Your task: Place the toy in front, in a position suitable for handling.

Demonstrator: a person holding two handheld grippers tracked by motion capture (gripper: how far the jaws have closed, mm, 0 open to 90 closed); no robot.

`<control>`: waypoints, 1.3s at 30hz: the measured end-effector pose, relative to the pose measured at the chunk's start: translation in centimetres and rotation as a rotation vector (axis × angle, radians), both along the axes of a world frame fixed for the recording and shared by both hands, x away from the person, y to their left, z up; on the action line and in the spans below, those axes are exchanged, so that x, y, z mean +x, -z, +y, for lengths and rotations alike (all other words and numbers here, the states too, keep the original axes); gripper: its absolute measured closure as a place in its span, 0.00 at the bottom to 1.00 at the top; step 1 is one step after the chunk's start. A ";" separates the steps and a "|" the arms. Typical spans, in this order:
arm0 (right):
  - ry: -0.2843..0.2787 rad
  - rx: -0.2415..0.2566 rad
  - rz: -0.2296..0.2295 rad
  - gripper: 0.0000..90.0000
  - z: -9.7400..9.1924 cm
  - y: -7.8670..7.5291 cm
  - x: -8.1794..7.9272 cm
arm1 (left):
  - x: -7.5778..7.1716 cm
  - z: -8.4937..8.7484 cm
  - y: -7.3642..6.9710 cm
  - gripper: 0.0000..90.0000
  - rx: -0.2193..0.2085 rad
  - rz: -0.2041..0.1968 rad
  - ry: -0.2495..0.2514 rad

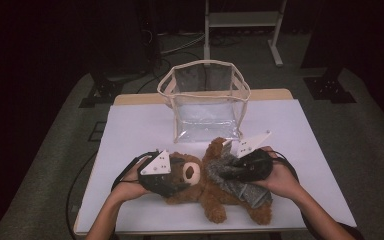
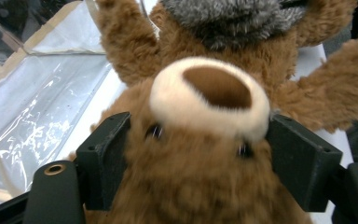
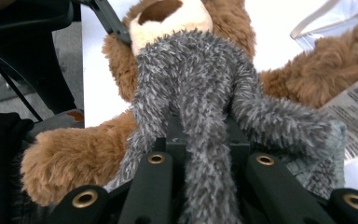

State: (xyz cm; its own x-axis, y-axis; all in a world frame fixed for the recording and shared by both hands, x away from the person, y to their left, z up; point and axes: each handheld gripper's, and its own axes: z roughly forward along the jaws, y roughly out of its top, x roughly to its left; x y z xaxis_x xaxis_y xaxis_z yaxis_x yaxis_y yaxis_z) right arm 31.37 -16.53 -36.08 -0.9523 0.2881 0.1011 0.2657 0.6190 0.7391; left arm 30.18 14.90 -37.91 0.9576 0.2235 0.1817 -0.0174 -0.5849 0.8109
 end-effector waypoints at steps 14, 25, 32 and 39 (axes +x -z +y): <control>-0.011 0.000 0.007 0.85 2.2 -1.1 0.7 | 0.1 -0.2 1.0 0.41 0.004 0.037 0.008; 0.050 -0.034 -0.021 0.85 3.0 -0.9 2.6 | -0.2 0.0 1.2 0.41 0.016 0.025 0.020; 0.139 0.029 -0.003 0.85 -2.0 -0.7 1.4 | -0.1 -0.2 1.2 0.41 0.009 0.026 0.014; 0.123 0.040 -0.006 0.84 -3.3 -0.4 -2.5 | 0.3 -0.6 1.1 0.40 0.006 0.042 -0.014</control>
State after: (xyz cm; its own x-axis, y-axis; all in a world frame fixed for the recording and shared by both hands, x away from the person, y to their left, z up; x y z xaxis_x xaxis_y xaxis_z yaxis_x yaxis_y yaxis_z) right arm 28.86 -19.84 -35.71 -0.9107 0.3983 0.1097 0.3335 0.5521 0.7642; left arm 30.46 14.33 -39.02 0.9611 0.2362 0.1432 0.0248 -0.5900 0.8070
